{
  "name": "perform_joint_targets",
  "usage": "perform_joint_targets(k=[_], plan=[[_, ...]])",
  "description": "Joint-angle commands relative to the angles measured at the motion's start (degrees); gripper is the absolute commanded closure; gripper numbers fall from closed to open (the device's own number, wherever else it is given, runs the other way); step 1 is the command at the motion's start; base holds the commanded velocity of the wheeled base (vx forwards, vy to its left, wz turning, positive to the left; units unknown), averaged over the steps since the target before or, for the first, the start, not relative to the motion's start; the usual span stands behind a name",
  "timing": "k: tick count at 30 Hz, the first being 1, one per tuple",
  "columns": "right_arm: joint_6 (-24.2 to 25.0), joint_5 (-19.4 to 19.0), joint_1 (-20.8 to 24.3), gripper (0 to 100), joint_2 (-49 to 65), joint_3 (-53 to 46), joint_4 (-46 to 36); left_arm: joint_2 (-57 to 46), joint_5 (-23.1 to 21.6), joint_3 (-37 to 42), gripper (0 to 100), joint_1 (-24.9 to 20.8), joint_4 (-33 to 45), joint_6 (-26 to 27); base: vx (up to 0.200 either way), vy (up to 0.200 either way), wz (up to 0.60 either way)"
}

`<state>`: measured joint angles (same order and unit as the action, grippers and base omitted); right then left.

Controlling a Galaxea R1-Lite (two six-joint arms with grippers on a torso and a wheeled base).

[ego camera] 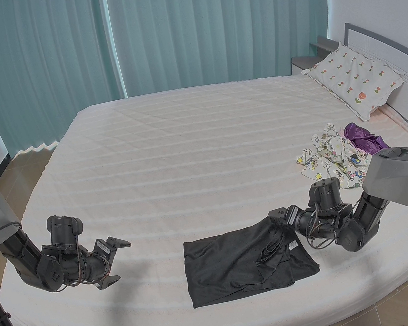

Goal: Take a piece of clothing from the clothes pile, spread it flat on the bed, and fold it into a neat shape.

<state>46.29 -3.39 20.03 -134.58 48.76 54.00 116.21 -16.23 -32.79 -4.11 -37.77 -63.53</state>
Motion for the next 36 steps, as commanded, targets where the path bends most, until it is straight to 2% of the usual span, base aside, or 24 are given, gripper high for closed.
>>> perform_joint_targets(k=[1, 8, 16, 20, 27, 28, 32, 36], plan=[[-0.2, -0.1, 4.5, 0, 3.5, -4.6, -0.6, 0.2, 0.1, 0.1, 0, -0.2, 0.0, 0.0, 0.000, 0.000, 0.00], [-0.3, -0.5, 4.8, 0, 5.4, -8.9, -3.3, 0.2, 0.0, 0.0, 0, -0.2, 0.0, 0.0, 0.000, 0.000, 0.00], [1.9, -3.6, 4.8, 0, 3.8, -6.9, -3.9, 0.2, 0.0, 0.0, 0, -0.2, 0.0, 0.0, 0.000, 0.000, 0.00], [2.1, -3.5, 5.5, 0, 1.4, -4.7, -3.9, 0.2, 0.0, 0.0, 0, -0.2, 0.0, 0.0, 0.000, 0.000, 0.00], [2.1, -2.9, 7.0, 0, 0.8, 1.7, -13.5, 0.3, 0.0, 0.0, 0, -0.2, 0.0, 0.0, 0.000, 0.000, 0.00], [2.0, -2.9, 7.0, 100, 0.9, 1.8, -13.8, 0.2, 0.0, 0.0, 0, -0.2, 0.0, 0.0, 0.000, 0.000, 0.00], [1.9, -2.9, 7.0, 100, 1.8, 0.5, -14.2, 0.2, 0.0, 0.0, 0, -0.2, 0.0, 0.0, 0.000, 0.000, 0.00], [1.3, -3.0, 5.1, 100, 5.0, -4.0, -13.9, 0.3, 0.0, -0.1, 0, -0.2, 0.0, 0.0, 0.000, 0.000, 0.00]])
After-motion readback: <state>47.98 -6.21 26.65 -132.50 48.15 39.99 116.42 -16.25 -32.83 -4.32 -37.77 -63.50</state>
